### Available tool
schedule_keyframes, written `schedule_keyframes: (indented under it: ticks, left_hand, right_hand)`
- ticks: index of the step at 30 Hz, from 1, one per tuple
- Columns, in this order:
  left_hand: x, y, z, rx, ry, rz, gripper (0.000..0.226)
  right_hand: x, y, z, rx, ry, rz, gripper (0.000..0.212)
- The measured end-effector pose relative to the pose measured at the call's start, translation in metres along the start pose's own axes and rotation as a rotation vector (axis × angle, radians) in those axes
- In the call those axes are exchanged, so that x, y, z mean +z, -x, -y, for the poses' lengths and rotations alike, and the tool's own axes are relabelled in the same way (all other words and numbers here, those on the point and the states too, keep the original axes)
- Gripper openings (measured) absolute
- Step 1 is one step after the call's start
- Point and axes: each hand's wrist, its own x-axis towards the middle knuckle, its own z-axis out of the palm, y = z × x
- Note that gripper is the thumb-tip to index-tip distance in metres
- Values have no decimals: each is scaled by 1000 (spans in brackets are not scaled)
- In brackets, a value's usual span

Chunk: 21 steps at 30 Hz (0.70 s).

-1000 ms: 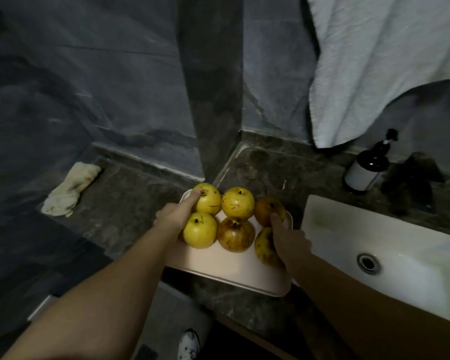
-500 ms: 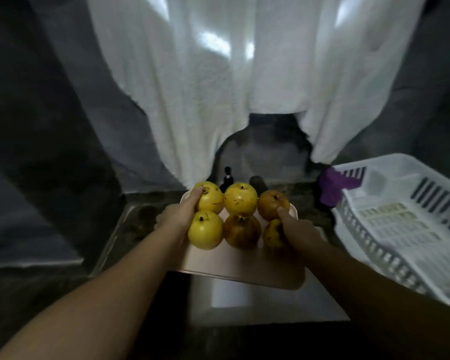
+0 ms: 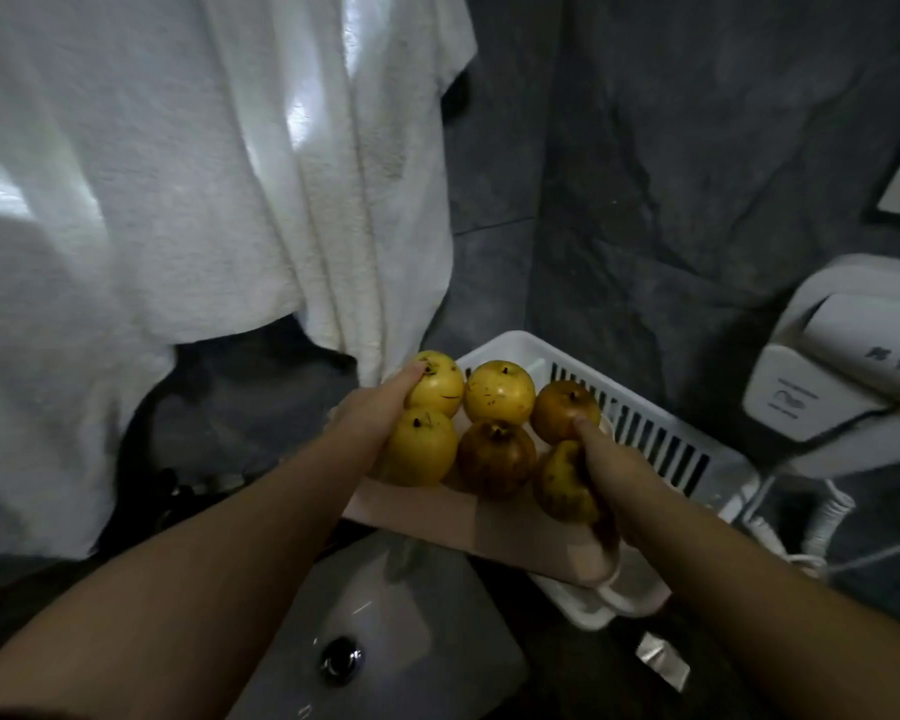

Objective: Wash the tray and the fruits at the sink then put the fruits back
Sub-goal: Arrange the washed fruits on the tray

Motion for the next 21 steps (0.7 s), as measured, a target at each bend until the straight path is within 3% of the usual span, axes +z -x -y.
schedule_keyframes:
  ticks: [4, 10, 13, 17, 21]
  left_hand:
    - [57, -37, -26, 26, -68, 136, 130]
    - [120, -77, -46, 48, -126, 236, 128]
    - [146, -92, -49, 77, -151, 315, 115]
    - [160, -108, -49, 102, -229, 468, 134]
    - [166, -124, -37, 153, -272, 577, 104]
  right_hand:
    - [-32, -27, -6, 67, -87, -62, 103]
    - [-49, -58, -24, 189, -276, -55, 83]
    - [-50, -65, -28, 248, -292, -62, 73]
    - [-49, -73, -27, 275, -281, -42, 57]
    - [-48, -85, -29, 332, -279, 12, 58]
